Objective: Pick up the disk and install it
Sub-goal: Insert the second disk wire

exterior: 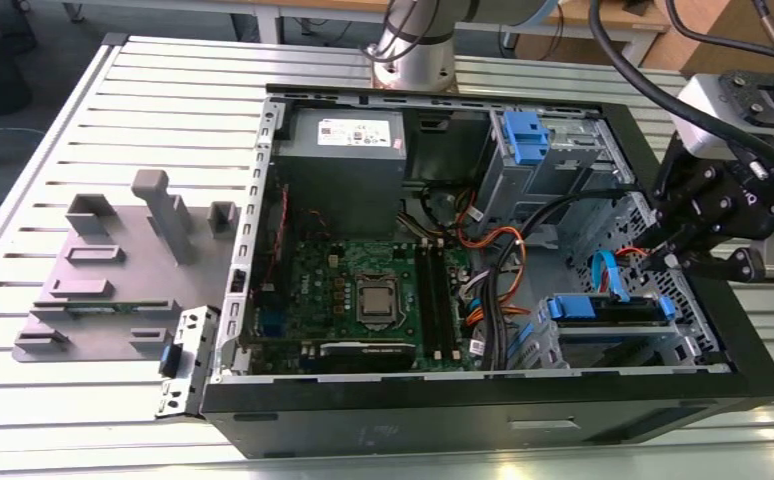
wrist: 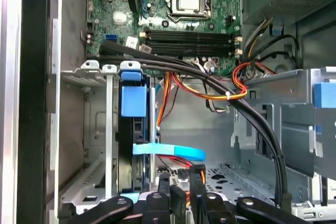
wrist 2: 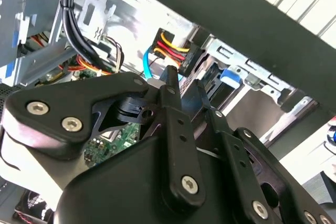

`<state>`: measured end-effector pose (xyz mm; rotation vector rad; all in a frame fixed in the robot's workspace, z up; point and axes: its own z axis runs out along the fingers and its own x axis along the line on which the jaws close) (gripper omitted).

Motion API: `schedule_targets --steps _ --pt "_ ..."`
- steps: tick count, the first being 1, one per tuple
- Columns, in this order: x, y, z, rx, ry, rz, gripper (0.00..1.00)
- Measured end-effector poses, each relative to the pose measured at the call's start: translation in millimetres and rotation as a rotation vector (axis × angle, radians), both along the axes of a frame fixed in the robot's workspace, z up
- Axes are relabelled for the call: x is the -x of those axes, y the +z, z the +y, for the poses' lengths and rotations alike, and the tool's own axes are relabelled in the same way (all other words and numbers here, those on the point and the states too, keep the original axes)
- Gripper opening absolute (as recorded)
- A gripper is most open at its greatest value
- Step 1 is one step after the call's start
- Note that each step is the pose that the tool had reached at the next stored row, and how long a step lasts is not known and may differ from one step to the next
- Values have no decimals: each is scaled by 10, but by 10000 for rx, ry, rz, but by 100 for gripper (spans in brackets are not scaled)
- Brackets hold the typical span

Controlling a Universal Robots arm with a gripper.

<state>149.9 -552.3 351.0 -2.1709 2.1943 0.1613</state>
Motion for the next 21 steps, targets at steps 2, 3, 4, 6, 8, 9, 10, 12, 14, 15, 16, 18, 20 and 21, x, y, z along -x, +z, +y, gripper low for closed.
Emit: schedule_targets --steps 2,3,4,6,8,9,10,12,14,15,16,18,20,21 --pt "-26 -4 0 1 0 0 29" --pt "-45 -7 1 1 -1 0 29" --pt "-60 -9 1 1 0 0 29" --pt "-79 -14 2 0 -2 0 29" --pt "-87 -20 5 2 -2 0 29" --pt "-93 -25 6 1 -2 0 29" --pt "-99 -28 9 1 -1 0 29" --pt "-102 -30 10 3 -2 0 29" --pt "-102 -30 10 2 -3 0 29" --pt "-102 -31 10 1 -3 0 29" --pt "-103 -32 10 0 -2 0 29" --pt "-112 -41 13 -4 0 0 29" --pt "-128 -52 18 1 -2 0 29" --pt "-136 -58 21 0 -2 0 29"
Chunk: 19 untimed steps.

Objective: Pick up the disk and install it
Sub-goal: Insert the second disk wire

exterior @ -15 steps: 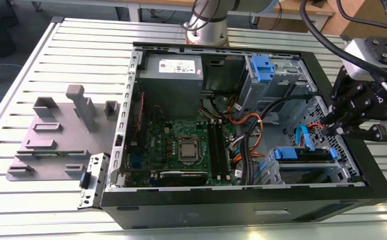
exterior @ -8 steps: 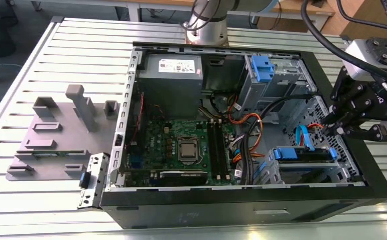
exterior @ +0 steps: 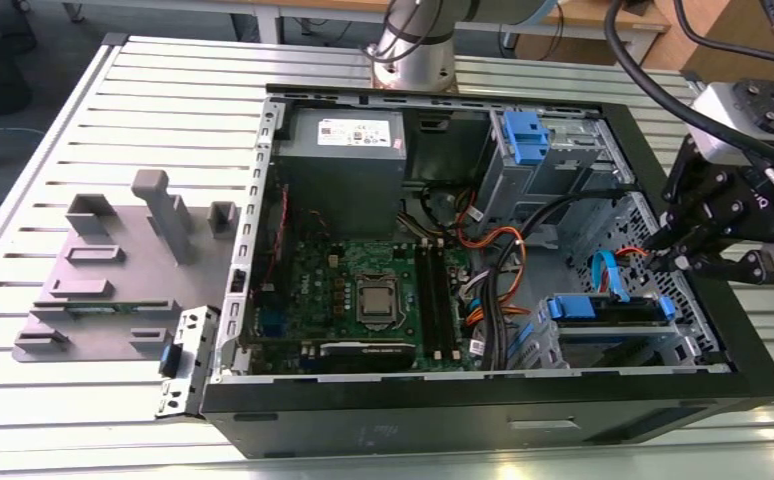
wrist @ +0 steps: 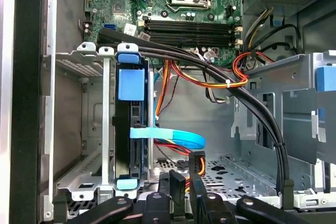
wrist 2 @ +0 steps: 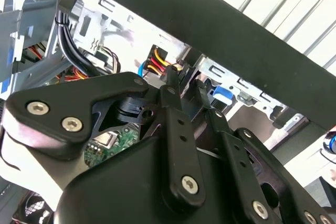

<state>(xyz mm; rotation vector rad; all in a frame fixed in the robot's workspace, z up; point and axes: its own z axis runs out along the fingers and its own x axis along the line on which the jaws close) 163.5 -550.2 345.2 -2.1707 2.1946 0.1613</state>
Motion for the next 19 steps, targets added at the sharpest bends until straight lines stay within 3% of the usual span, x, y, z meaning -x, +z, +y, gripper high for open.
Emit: schedule_targets --steps 16,18,19 --pt "-4 -27 15 0 0 0 28" --pt "-4 -28 16 0 1 0 16" --pt "-4 -28 16 0 0 0 16"
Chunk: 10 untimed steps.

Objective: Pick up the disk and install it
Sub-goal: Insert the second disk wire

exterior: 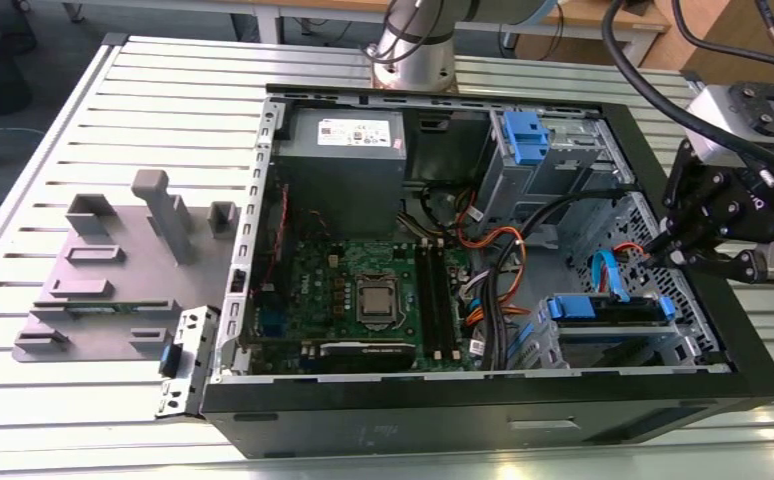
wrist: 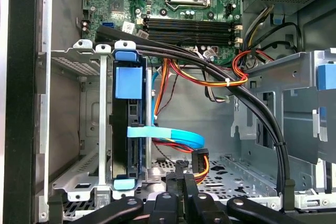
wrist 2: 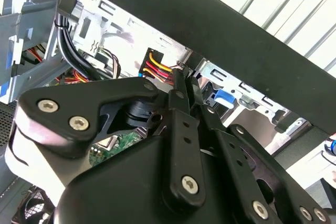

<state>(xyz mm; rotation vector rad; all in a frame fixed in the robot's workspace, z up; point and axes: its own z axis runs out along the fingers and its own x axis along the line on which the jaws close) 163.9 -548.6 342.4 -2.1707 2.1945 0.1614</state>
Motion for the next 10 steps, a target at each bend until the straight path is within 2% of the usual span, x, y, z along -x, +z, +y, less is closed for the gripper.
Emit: schedule_targets --steps 10 --pt "1 -3 3 1 0 -1 16"
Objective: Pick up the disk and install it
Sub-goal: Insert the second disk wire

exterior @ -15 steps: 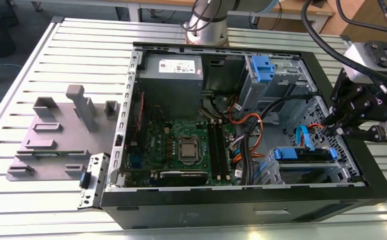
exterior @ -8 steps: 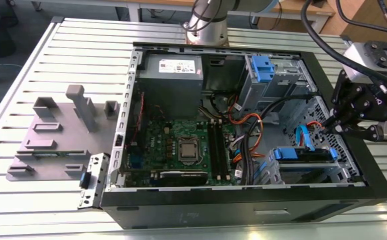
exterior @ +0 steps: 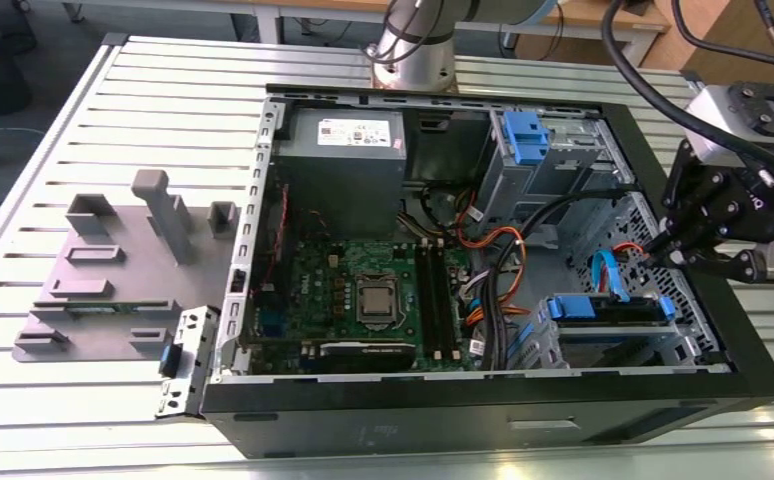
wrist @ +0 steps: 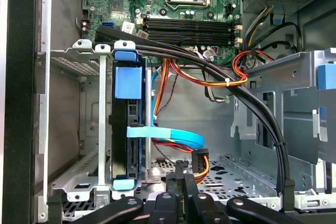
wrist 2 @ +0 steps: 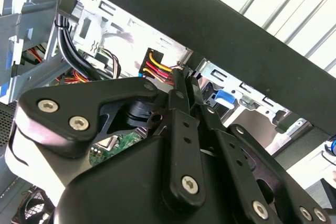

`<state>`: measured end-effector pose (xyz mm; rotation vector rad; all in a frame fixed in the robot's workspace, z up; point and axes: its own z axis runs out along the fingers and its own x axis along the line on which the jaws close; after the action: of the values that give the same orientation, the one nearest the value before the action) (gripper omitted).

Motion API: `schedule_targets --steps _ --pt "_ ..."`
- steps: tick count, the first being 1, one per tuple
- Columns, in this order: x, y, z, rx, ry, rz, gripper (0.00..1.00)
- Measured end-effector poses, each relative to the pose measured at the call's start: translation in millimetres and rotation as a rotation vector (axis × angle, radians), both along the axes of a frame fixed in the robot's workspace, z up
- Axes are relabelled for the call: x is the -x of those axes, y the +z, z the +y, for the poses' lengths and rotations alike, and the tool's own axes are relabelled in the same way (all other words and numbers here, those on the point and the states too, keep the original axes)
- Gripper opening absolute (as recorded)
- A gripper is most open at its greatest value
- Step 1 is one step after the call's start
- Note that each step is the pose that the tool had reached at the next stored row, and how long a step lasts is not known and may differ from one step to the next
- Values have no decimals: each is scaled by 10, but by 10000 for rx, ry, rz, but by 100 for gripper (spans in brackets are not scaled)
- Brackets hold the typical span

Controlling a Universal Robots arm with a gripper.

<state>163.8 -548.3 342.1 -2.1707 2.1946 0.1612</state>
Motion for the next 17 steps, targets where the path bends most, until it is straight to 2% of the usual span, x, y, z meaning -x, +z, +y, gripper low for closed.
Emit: schedule_targets --steps 8,12,17 --pt "106 -1 -13 5 9 -36 16" --pt "106 1 -55 84 10 -35 16" --pt "106 -1 -131 192 10 -35 16"
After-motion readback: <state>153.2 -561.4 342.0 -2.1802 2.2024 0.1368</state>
